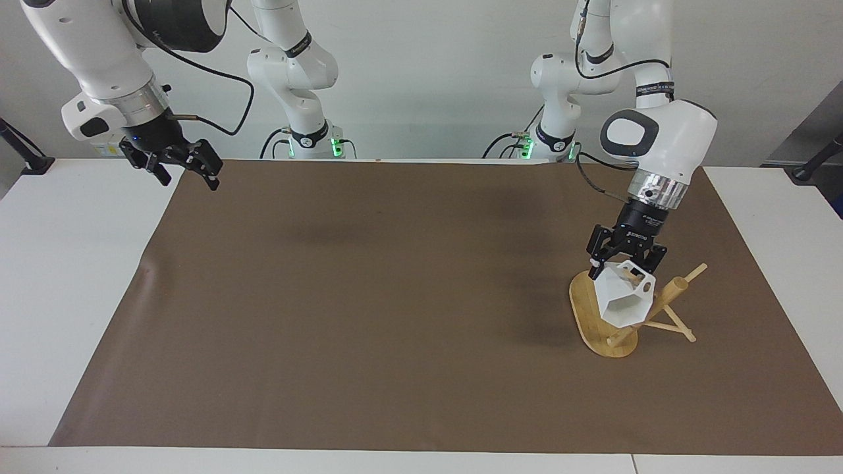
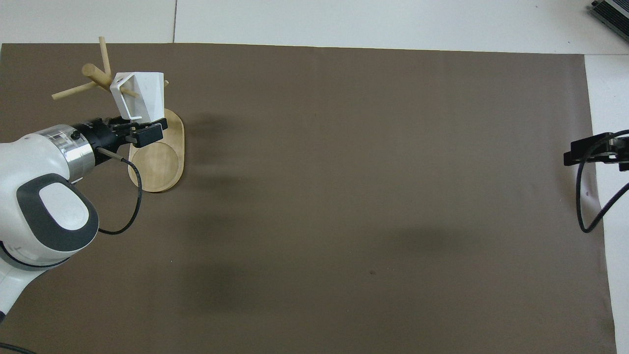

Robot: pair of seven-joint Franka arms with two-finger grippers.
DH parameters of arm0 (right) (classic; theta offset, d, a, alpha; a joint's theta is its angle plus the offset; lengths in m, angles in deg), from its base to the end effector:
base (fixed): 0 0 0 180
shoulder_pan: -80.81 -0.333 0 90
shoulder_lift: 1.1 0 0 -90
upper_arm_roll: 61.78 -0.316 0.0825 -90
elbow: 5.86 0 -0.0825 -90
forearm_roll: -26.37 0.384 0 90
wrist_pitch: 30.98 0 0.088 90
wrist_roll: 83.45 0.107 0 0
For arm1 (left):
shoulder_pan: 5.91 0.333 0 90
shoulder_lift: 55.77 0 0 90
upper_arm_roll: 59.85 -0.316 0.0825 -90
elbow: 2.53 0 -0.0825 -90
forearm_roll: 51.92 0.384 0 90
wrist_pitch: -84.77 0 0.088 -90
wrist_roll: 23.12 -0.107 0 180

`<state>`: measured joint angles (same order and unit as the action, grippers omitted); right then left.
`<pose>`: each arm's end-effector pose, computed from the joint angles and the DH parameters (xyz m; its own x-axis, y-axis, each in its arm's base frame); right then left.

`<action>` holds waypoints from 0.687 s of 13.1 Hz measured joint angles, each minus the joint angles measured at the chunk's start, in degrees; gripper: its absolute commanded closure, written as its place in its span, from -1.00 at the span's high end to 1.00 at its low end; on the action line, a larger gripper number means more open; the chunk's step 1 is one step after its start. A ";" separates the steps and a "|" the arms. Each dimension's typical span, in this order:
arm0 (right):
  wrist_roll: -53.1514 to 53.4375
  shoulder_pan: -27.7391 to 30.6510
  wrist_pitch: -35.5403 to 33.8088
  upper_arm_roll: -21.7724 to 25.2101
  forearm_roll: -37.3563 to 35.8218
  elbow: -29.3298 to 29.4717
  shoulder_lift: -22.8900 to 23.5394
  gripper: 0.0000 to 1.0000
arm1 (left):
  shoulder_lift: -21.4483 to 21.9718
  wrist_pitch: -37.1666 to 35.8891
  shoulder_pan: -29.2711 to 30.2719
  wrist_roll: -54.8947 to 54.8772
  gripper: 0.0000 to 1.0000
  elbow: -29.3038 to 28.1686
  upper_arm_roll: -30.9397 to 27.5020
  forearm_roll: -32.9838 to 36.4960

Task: Hang cup on rack
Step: 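Open the left gripper and pull it back from the cup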

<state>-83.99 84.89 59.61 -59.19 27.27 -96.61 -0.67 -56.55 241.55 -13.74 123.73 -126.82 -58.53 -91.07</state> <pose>0.5538 -0.0630 0.6151 0.9942 -0.1069 -0.0101 -0.1071 -0.9941 -0.0155 0.5712 -0.0672 0.4428 -0.8109 0.0679 -0.5812 0.2491 0.9388 -0.2378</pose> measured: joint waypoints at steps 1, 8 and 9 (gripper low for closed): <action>0.00 0.00 0.00 0.00 0.00 0.00 0.00 1.00 | 0.00 -2.51 0.57 0.16 1.00 0.70 -0.12 2.73; 0.00 -0.19 0.00 -0.05 0.00 -0.06 0.00 1.00 | 2.27 -22.29 6.18 0.34 1.00 7.10 -0.59 20.26; 0.00 -0.23 0.00 -0.06 0.00 -0.08 0.00 1.00 | 3.25 -23.94 6.26 0.38 1.00 7.37 -0.61 22.51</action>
<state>-83.99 84.66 59.61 -59.25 27.27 -96.69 -0.67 -53.30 217.61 -7.48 124.11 -119.46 -59.13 -68.56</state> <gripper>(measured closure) 0.000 0.000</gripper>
